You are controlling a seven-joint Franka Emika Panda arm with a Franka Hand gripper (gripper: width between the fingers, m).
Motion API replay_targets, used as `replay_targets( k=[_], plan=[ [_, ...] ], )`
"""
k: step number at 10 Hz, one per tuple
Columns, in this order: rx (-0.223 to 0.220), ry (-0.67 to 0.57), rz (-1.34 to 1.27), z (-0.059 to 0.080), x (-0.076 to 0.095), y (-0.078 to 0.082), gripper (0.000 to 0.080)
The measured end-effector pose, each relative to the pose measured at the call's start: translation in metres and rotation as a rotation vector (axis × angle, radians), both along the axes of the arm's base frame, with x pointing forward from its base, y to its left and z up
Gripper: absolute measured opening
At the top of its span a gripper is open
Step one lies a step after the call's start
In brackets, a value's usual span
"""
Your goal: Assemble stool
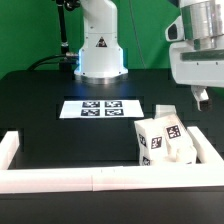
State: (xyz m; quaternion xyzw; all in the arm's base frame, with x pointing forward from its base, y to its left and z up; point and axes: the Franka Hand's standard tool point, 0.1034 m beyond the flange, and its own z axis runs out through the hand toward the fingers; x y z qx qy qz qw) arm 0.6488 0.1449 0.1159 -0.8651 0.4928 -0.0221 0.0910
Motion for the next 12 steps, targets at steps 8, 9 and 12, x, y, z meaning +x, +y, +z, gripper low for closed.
replay_targets(
  k=[8, 9, 12],
  plan=[
    [-0.172, -0.081, 0.911, 0.004, 0.004, -0.018, 0.0649],
    [-0.187, -0.044, 1.059, 0.001, -0.004, -0.017, 0.0649],
    [-0.23, -0.086, 1.235, 0.007, 0.005, -0.028, 0.0649]
  ],
)
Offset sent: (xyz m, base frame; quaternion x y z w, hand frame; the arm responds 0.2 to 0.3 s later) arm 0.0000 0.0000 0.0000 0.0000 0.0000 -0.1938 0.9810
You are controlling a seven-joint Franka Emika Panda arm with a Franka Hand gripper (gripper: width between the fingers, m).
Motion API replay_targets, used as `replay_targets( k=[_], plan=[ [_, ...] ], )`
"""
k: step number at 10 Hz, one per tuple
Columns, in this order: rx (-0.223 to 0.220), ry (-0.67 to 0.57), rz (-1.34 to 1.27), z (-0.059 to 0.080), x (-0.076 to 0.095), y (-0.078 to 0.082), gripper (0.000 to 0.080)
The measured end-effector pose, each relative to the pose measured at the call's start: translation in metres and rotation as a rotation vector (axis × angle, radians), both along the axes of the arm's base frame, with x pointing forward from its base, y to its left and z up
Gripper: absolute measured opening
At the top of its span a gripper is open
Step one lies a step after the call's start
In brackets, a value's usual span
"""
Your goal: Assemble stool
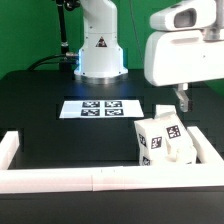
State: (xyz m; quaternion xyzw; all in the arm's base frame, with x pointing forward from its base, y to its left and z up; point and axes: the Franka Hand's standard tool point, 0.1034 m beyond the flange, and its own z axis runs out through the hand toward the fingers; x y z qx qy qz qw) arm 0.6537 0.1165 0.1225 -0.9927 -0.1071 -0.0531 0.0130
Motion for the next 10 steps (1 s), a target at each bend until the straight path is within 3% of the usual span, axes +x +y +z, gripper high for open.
replay_targets(
  k=[3, 5, 6, 7, 10],
  plan=[
    [-0.042, -0.014, 0.205, -0.001, 0.001, -0.006, 0.0649],
    [-0.153, -0.071, 0.624, -0.018, -0.005, -0.007, 0.0649],
    [-0.163, -0.074, 0.666, -0.021, -0.011, -0.003, 0.0649],
    [-0.168, -0.081, 0.689, -0.025, -0.02, -0.011, 0.0649],
    [-0.188, -0.072, 0.75, -0.027, -0.021, -0.017, 0.0649]
  ],
)
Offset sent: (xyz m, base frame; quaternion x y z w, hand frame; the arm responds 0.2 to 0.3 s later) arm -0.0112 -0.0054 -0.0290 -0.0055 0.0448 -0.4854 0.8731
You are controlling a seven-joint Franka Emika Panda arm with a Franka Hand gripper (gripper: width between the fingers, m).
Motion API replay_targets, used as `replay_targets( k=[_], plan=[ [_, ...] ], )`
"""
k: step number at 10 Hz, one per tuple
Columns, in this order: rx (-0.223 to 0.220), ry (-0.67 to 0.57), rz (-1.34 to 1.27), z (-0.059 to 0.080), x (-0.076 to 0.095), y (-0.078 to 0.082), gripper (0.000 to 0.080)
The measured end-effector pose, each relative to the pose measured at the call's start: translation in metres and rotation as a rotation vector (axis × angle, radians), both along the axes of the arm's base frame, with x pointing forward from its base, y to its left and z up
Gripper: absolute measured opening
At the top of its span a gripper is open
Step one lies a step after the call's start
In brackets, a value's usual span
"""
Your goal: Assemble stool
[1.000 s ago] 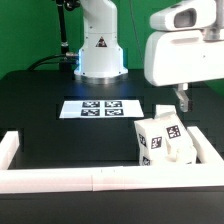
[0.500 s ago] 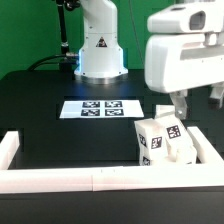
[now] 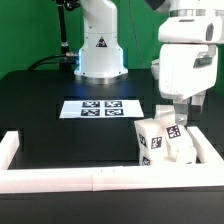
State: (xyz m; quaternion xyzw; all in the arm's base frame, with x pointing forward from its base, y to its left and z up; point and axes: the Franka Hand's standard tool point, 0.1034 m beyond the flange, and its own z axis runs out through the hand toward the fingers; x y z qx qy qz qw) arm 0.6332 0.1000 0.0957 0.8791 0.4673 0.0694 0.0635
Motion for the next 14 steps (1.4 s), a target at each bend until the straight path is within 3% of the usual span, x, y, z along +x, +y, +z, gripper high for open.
replay_targets(
  k=[2, 5, 14],
  plan=[
    [-0.028, 0.065, 0.025, -0.006, -0.012, 0.002, 0.0649],
    [-0.021, 0.01, 0.032, -0.018, -0.012, 0.0, 0.0649],
    [-0.029, 0.02, 0.027, -0.024, -0.016, -0.009, 0.0649]
  ],
)
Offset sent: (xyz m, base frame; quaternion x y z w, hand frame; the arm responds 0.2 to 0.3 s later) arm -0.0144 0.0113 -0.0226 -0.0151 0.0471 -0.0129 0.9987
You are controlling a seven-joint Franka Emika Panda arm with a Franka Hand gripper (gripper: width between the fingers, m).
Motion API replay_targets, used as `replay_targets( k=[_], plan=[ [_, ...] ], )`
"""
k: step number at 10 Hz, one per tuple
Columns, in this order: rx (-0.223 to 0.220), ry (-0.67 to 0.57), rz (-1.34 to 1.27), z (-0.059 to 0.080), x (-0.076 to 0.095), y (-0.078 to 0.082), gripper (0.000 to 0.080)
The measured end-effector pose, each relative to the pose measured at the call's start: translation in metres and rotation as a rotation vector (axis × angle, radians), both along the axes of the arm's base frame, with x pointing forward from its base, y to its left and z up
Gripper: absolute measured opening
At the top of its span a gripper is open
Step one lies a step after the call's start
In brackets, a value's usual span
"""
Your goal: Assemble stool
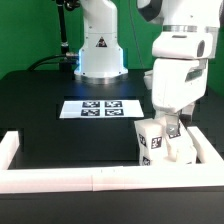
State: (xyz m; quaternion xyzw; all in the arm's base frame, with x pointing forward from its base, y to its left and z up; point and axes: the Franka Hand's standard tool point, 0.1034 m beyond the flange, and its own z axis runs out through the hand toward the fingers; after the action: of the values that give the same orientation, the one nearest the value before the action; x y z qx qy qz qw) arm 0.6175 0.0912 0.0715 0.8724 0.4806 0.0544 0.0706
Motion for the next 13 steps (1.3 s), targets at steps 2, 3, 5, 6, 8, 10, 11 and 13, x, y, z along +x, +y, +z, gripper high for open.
replay_targets(
  k=[2, 3, 5, 6, 8, 10, 11, 13],
  plan=[
    [-0.001, 0.003, -0.003, -0.002, -0.001, -0.001, 0.0649],
    [0.004, 0.001, -0.03, -0.003, -0.001, -0.001, 0.0649],
    [0.004, 0.001, -0.034, -0.003, -0.001, -0.001, 0.0424],
    [0.019, -0.004, -0.111, -0.003, -0.001, -0.001, 0.0424],
    [0.039, -0.013, -0.236, -0.003, -0.001, -0.001, 0.034],
    [0.062, -0.012, -0.423, -0.002, 0.004, 0.004, 0.034],
    [0.065, -0.001, -0.516, -0.003, 0.011, 0.007, 0.034],
    [0.065, 0.025, -0.773, -0.003, 0.021, 0.013, 0.034]
  ],
)
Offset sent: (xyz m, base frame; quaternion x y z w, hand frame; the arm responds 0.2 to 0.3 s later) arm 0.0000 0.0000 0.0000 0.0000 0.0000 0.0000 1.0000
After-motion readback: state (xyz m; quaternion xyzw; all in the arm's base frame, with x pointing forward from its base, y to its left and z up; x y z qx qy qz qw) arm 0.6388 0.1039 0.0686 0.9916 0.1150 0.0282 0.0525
